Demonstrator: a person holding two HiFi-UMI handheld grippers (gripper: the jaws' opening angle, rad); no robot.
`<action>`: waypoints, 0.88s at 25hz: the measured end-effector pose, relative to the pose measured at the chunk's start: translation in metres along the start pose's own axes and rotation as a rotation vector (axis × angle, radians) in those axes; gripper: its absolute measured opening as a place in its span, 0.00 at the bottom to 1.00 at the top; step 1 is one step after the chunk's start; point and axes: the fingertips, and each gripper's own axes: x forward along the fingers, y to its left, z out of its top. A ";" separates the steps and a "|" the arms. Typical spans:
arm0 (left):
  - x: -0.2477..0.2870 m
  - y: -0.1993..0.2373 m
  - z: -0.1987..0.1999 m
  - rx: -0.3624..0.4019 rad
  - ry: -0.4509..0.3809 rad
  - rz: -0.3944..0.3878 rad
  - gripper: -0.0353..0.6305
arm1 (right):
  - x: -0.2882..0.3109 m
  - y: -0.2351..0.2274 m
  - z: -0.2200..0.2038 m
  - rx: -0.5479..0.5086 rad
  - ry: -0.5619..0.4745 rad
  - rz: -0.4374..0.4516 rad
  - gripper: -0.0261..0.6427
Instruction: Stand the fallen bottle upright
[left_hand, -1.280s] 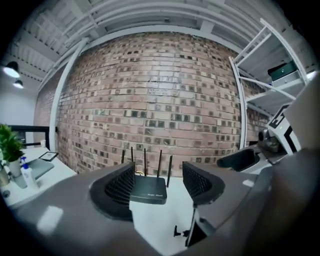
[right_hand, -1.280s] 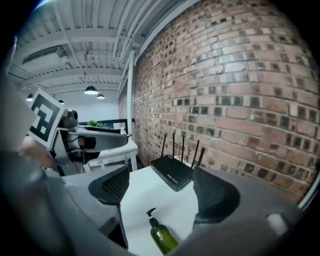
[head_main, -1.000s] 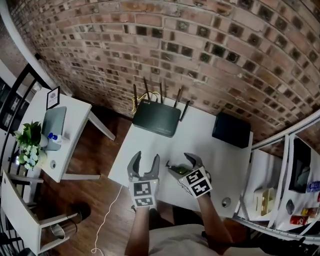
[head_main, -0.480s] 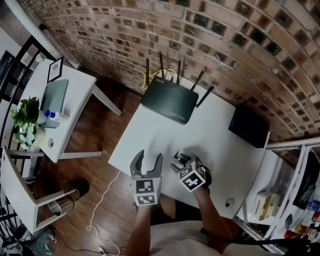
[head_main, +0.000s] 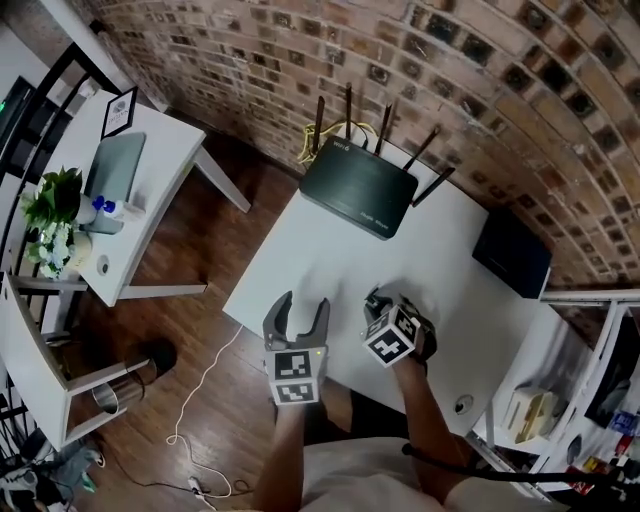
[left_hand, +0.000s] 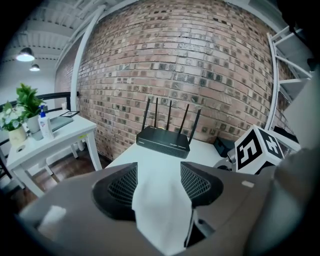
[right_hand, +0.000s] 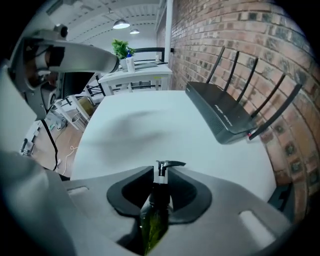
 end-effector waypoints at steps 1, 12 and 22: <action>-0.001 0.000 0.001 0.000 -0.001 -0.004 0.49 | -0.001 0.000 0.001 0.005 -0.004 0.004 0.15; -0.011 -0.023 0.030 0.058 -0.046 -0.092 0.49 | -0.066 -0.019 0.009 0.148 -0.207 -0.131 0.14; -0.014 -0.114 0.023 0.182 -0.018 -0.336 0.48 | -0.153 -0.032 -0.025 0.409 -0.492 -0.354 0.12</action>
